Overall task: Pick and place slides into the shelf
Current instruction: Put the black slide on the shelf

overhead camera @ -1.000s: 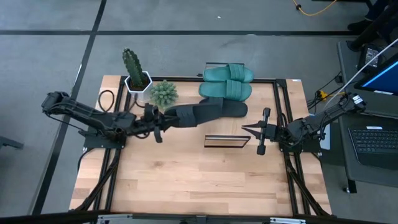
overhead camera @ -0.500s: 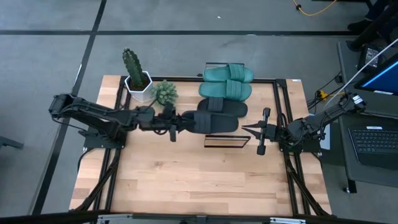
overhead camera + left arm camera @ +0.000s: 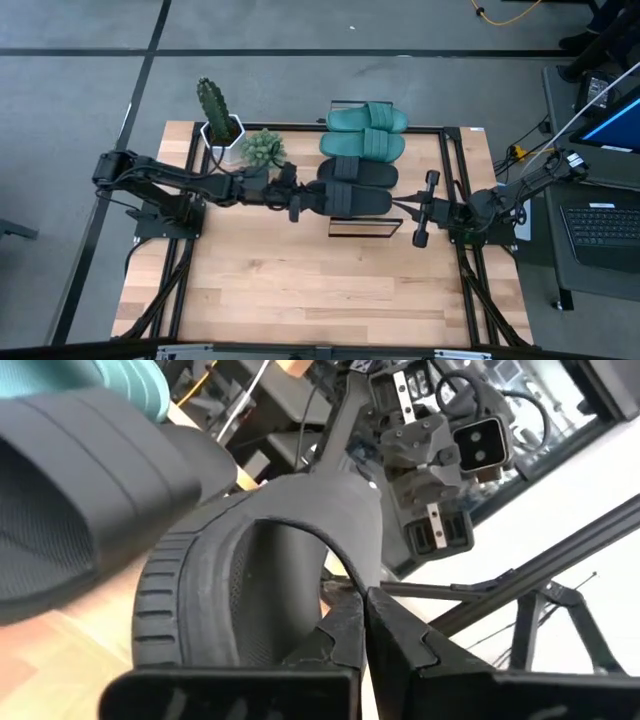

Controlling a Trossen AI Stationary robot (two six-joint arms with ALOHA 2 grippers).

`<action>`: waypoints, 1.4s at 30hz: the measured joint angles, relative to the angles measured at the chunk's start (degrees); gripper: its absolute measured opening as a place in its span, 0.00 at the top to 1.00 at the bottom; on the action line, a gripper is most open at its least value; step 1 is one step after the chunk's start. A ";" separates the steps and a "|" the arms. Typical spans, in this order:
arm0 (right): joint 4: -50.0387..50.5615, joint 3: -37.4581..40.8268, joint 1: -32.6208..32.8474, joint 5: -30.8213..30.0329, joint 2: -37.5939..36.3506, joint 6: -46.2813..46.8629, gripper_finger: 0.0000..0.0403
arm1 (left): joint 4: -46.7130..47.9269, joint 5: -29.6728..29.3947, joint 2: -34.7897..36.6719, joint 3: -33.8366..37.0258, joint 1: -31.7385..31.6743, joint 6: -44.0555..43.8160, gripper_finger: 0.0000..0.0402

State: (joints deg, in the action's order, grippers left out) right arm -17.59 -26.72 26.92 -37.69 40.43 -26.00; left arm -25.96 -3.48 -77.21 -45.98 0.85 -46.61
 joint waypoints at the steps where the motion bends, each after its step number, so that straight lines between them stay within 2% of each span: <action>1: 0.01 0.00 0.00 0.00 0.01 -0.09 0.93 | -0.29 0.10 -0.20 0.00 0.02 -0.54 1.00; 16: 0.07 0.00 0.00 0.00 0.01 -0.05 0.93 | -0.68 -0.67 -2.80 -0.04 -0.63 -5.81 1.00; 24: 0.20 0.00 0.00 -0.02 0.04 -0.03 0.93 | -1.42 0.88 -4.27 -0.04 -1.99 -7.28 1.00; 32: 0.29 0.00 0.00 -0.02 0.04 -0.03 0.93 | -3.42 1.28 -4.29 -0.04 -2.06 -8.80 1.00; 42: 1.14 0.00 0.00 -0.04 0.06 0.11 0.93 | -10.15 3.12 -9.43 -0.03 -2.35 -11.36 1.00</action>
State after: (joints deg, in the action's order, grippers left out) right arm -16.45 -26.72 26.92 -37.74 40.49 -25.88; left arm -36.11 -0.36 -86.63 -46.01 -1.50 -57.97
